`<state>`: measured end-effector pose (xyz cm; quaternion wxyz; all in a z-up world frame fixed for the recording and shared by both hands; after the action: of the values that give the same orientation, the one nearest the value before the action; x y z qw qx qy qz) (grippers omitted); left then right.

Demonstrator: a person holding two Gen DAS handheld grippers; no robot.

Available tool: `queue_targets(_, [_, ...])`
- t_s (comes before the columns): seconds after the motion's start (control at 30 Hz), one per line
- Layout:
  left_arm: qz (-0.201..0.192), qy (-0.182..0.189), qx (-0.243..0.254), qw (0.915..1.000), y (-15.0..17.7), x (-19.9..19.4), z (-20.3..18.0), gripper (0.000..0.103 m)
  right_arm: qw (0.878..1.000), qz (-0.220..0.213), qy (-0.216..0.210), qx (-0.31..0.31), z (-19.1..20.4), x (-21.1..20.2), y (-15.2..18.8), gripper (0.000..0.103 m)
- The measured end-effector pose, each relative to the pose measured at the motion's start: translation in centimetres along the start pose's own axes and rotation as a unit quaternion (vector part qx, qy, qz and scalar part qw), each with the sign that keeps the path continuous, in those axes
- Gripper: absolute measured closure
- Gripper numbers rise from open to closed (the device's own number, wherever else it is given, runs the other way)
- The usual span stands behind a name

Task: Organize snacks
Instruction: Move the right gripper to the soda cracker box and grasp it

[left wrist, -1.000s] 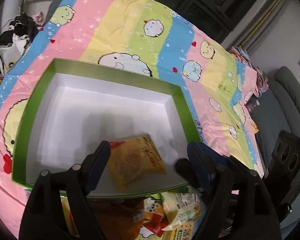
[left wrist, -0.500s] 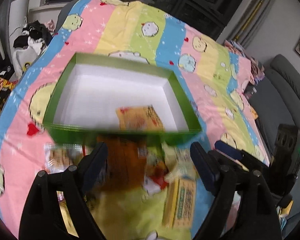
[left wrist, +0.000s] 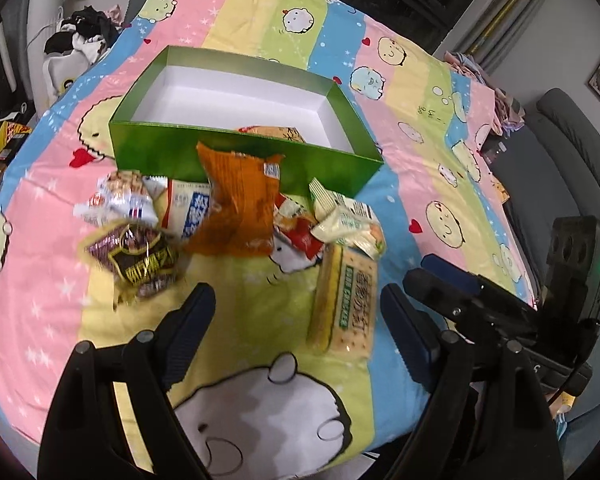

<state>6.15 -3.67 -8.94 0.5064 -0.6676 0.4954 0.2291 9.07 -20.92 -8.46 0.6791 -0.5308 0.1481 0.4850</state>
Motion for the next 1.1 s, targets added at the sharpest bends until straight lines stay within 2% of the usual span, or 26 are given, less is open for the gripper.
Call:
queue_targets(0.43, [0.013,0.013,-0.001,0.9998,2.5,0.4,-1.3,0.018,1.0,-0.003,0.008,0.022,-0.4,-1.3,3.3,0.038])
queue_targets(0.67, [0.016,0.011,0.002,0.9998,2.7,1.5,-1.6,0.018,0.999,-0.002,0.013,0.032,-0.9,-1.5,4.3,0.038])
queue_targets(0.83, [0.011,0.016,0.014,0.9997,2.5,2.5,-1.9,0.018,1.0,0.005,0.016,0.025,-0.7,-0.9,5.2,0.038])
queue_targets(1.1, [0.038,0.037,0.011,0.9985,3.2,4.8,-2.0,0.019,0.999,0.024,0.016,0.023,-0.8,0.7,6.6,0.038])
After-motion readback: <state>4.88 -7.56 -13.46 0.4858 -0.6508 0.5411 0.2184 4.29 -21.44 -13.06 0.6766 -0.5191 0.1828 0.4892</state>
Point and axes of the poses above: each gripper's, at about its wrist camera, not at the fingertips, and x roughly the way its jaws point, z to its left, y to its underside, the point moved 7 cm from there along x, roughly the way its jaws point, and after that the axes turned 7 degrees about z, right-handed, at the moved point
